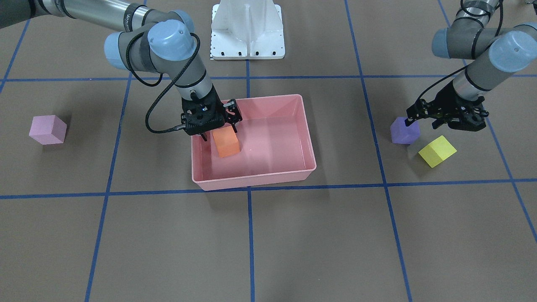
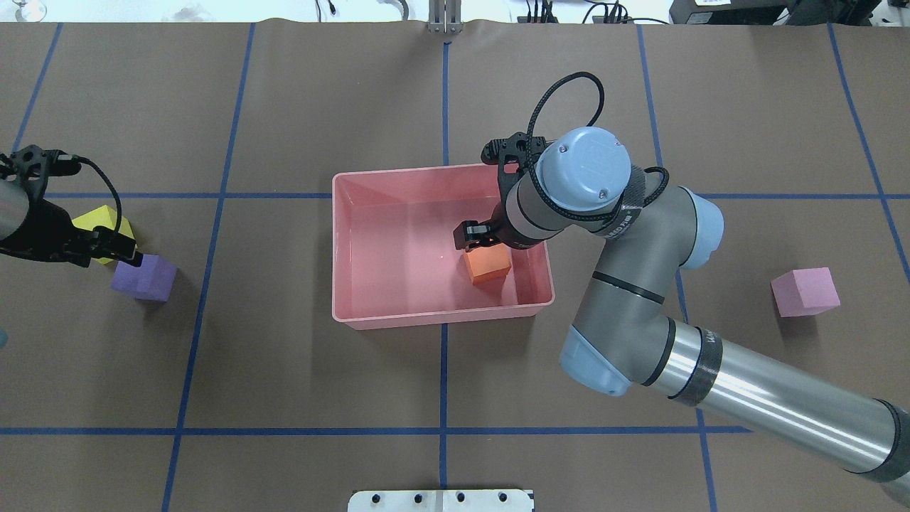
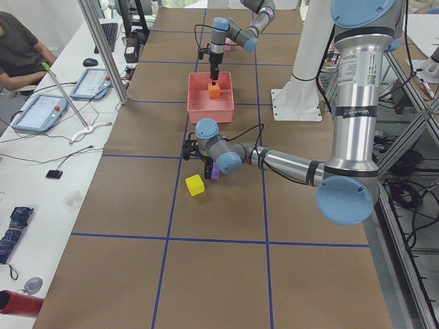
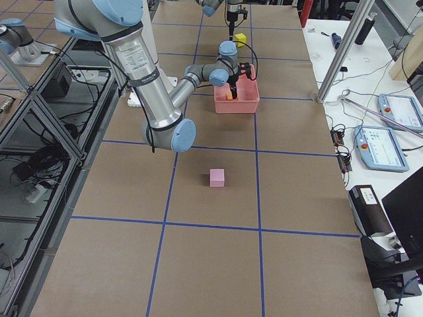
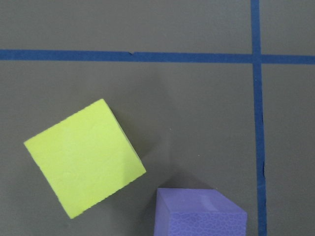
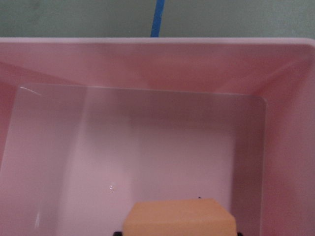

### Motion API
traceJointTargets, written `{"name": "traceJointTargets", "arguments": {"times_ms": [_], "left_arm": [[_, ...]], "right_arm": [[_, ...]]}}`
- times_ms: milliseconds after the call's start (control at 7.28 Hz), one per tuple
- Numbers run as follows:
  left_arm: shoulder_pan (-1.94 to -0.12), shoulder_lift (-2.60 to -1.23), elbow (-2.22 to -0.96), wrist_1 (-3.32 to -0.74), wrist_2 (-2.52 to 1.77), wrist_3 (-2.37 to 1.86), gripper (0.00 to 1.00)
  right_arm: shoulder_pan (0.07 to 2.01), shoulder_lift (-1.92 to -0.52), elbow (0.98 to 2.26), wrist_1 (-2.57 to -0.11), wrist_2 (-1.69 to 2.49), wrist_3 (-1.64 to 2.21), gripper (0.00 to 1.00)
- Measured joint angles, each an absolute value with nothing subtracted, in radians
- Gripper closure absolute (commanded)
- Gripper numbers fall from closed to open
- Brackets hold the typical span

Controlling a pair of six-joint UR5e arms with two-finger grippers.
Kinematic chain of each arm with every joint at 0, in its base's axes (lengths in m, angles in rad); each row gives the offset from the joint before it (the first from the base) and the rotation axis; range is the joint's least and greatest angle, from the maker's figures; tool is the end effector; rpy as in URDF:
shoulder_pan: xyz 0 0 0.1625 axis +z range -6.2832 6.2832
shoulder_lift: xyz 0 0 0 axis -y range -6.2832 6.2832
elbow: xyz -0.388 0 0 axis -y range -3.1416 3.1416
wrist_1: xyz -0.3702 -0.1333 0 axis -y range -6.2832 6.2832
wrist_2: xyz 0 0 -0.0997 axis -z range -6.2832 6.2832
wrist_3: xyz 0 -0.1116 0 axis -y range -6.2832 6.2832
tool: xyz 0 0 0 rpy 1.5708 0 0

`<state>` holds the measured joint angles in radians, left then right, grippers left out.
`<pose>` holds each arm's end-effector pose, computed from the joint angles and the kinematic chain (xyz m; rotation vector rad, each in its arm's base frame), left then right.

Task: Place blocks into pink bin with both arms
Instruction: 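Carry the orange cube into the bin with right gripper while left reaches purple cube, then open and withdraw the right gripper while the left grasps the purple cube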

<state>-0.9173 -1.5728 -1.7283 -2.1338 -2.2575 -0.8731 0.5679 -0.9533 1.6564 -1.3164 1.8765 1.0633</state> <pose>0.2532 -0.4335 0.4905 0.0473 0.9508 0.0452 -0.4956 -0.4345 0.2192 0.2442 -0.9596 -0.0909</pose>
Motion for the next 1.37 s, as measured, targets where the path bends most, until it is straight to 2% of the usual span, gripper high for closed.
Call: {"name": "traceJointTargets", "arguments": {"times_ms": [549,687,824,962,1374], "left_arm": [[-0.85,-1.575,-1.72,-2.131,-2.211,-0.873,0.01],[-0.835,-1.586,-1.718,-2.118,-2.194,-0.873,0.19],[-0.826,-1.605,-1.717,-2.086,-2.18,-0.873,0.71],[-0.822,-1.622,-1.716,-2.051,-2.173,-0.872,1.0],[-0.824,-1.624,-1.718,-2.022,-2.169,-0.871,1.0]], "right_arm": [[0.614,-0.974,1.696,-1.316,1.887,1.054,0.01],[0.634,-0.996,1.724,-1.316,1.906,1.049,0.01],[0.658,-1.017,1.751,-1.316,1.934,1.046,0.01],[0.684,-1.033,1.767,-1.316,1.958,1.044,0.01],[0.739,-1.094,1.81,-1.316,2.014,1.012,0.01]]}}
